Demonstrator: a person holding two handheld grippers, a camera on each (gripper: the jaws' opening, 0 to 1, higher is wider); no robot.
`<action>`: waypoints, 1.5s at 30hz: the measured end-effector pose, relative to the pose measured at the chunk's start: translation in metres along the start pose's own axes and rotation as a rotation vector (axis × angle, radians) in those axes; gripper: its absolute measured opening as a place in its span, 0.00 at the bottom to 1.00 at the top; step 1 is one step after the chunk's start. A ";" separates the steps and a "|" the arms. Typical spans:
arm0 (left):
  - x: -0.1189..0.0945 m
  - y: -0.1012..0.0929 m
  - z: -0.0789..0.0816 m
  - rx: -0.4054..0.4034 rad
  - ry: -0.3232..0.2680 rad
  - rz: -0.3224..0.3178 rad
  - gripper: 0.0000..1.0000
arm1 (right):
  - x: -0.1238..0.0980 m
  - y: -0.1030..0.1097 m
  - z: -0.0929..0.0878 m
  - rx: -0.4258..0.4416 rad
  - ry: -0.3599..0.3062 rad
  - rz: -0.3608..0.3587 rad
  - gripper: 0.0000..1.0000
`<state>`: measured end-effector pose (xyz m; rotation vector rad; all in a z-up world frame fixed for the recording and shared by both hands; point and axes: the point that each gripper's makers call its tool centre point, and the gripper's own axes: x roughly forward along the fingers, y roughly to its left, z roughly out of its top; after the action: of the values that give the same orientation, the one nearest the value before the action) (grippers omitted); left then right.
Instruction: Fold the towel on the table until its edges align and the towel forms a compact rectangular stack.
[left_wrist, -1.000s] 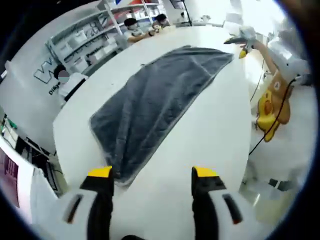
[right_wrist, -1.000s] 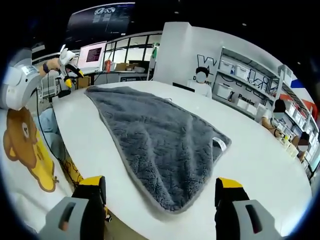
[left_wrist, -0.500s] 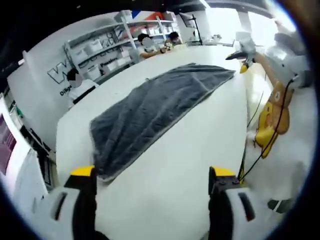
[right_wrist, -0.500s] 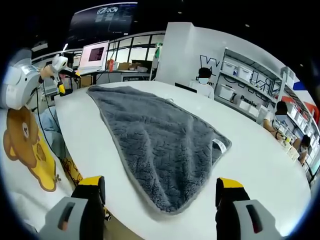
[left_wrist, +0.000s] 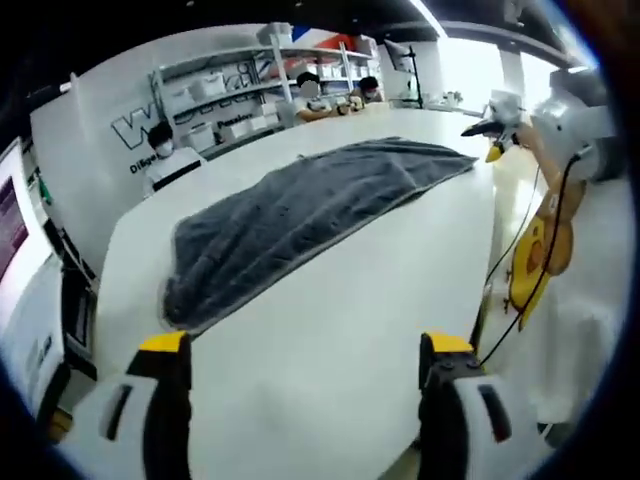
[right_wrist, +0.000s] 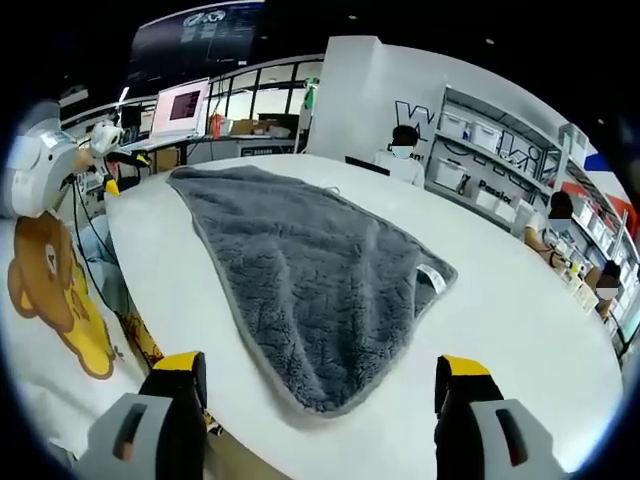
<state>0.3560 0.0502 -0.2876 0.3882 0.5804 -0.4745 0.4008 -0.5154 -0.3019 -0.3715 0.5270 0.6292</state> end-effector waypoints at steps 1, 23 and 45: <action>0.001 0.000 0.001 0.002 0.001 -0.003 0.99 | 0.000 0.000 0.001 -0.001 -0.002 0.000 0.99; 0.011 -0.010 0.001 0.035 0.004 -0.037 0.99 | 0.004 -0.021 0.022 -0.026 0.008 0.017 0.99; 0.032 -0.018 0.004 0.046 0.016 -0.079 0.99 | 0.121 -0.169 0.066 -0.148 0.015 -0.008 0.44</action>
<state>0.3719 0.0230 -0.3078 0.4145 0.6029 -0.5616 0.6147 -0.5554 -0.2894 -0.5185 0.4948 0.6604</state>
